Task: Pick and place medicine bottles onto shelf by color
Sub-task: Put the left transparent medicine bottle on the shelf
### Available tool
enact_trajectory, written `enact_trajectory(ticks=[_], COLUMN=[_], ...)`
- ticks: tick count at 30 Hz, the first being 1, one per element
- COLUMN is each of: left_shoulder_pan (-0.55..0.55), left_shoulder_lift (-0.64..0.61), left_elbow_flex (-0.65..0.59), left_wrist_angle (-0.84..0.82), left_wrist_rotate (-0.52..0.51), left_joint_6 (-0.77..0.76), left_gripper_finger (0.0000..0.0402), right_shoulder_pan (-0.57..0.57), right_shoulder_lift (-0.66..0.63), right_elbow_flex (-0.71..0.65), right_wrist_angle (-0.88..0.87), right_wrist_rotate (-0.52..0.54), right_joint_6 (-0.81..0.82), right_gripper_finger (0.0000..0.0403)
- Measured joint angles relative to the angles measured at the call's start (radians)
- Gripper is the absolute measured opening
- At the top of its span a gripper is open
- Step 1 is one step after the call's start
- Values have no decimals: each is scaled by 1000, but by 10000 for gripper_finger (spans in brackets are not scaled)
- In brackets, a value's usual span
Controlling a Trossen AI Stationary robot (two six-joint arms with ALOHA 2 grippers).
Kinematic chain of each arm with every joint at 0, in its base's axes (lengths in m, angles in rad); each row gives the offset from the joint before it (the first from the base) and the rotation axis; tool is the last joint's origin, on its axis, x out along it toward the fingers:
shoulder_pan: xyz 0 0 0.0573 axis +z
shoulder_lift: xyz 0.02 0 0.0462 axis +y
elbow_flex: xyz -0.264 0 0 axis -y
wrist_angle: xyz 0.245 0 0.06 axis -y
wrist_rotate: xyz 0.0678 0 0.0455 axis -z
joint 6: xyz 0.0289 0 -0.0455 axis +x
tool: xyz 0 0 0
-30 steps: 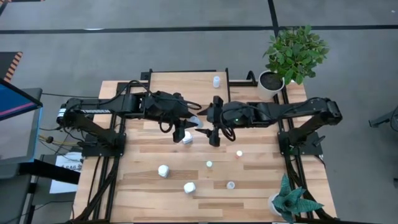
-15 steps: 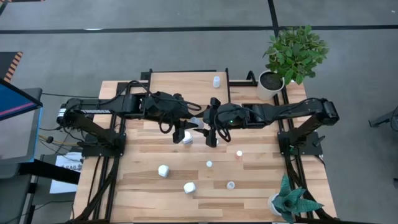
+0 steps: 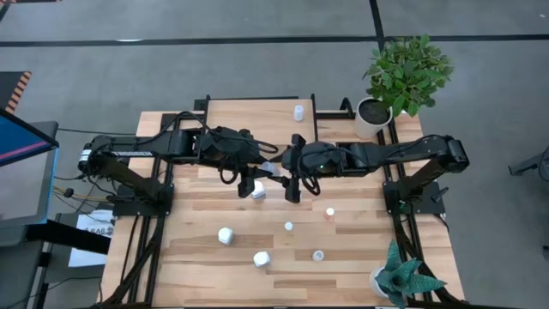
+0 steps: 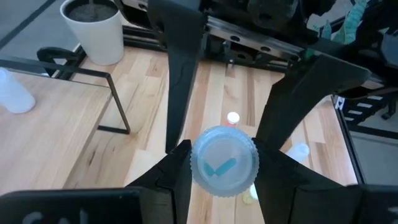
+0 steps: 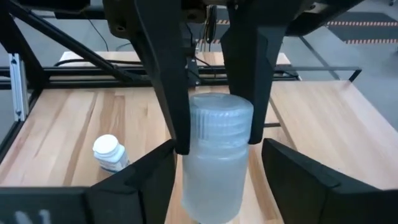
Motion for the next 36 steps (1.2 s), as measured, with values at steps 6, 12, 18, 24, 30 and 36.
enact_trajectory(ticks=[6, 12, 18, 24, 30, 36], left_shoulder_pan=[0, 0, 0, 4, 27, 35], left_shoulder_lift=[0, 0, 0, -2, -40, -88], left_elbow_flex=[0, 0, 0, 0, 60, 151], left_wrist_angle=[0, -2, 0, 5, -67, -234], left_wrist_rotate=[-4, -7, -11, -21, -105, -216], left_joint_6=[-1, -1, -7, 4, 48, 50], left_gripper_finger=[116, 116, 135, 193, 242, 254], right_shoulder_pan=[0, 1, 1, -6, -14, -5], right_shoulder_lift=[0, 0, 0, 0, 0, -5], right_elbow_flex=[0, 0, 0, 0, 0, 0], right_wrist_angle=[-40, -29, -24, -25, -81, -148], right_wrist_rotate=[-1, -1, -1, 8, 47, 285], right_joint_6=[37, 34, 37, 107, 175, 284], right_gripper_finger=[176, 108, 118, 113, 112, 112])
